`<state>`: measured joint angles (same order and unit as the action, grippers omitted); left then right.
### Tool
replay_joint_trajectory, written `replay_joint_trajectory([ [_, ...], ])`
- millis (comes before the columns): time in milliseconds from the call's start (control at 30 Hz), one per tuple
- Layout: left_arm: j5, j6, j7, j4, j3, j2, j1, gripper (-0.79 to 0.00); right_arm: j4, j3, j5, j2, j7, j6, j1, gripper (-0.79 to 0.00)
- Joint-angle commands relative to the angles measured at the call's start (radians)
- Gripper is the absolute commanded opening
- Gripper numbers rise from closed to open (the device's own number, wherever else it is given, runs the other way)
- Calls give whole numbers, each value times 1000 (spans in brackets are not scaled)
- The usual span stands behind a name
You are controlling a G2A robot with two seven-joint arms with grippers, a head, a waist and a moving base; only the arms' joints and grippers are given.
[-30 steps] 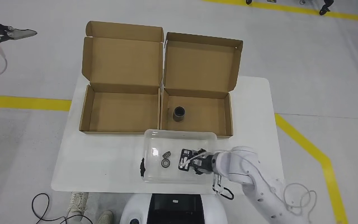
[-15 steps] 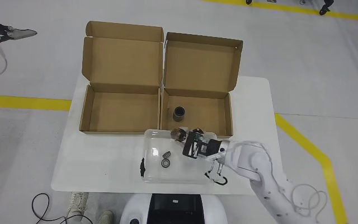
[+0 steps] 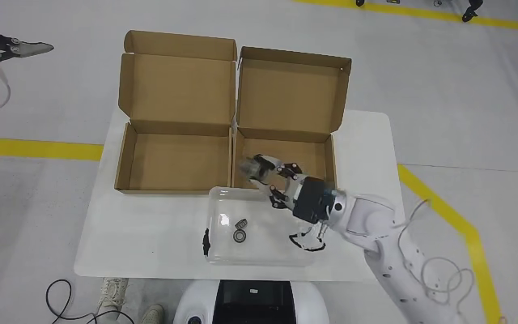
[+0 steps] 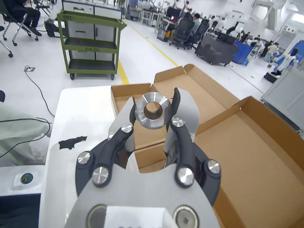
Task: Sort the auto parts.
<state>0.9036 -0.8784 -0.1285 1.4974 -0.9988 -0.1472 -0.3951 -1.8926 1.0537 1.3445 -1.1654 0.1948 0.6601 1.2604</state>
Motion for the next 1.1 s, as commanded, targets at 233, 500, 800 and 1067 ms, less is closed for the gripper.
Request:
replay_joint_trajectory([
  [233, 0, 0, 0, 0, 0, 0, 0, 0, -20, 13, -4, -5, 143, 3, -40, -785],
  [500, 0, 0, 0, 0, 0, 0, 0, 0, -78, 15, -13, -11, 183, 5, -89, -785],
  [800, 0, 0, 0, 0, 0, 0, 0, 0, -115, -7, -45, -26, 160, -8, -174, -785],
  [1067, 0, 0, 0, 0, 0, 0, 0, 0, -109, -46, -49, -40, 153, -38, -213, -785],
])
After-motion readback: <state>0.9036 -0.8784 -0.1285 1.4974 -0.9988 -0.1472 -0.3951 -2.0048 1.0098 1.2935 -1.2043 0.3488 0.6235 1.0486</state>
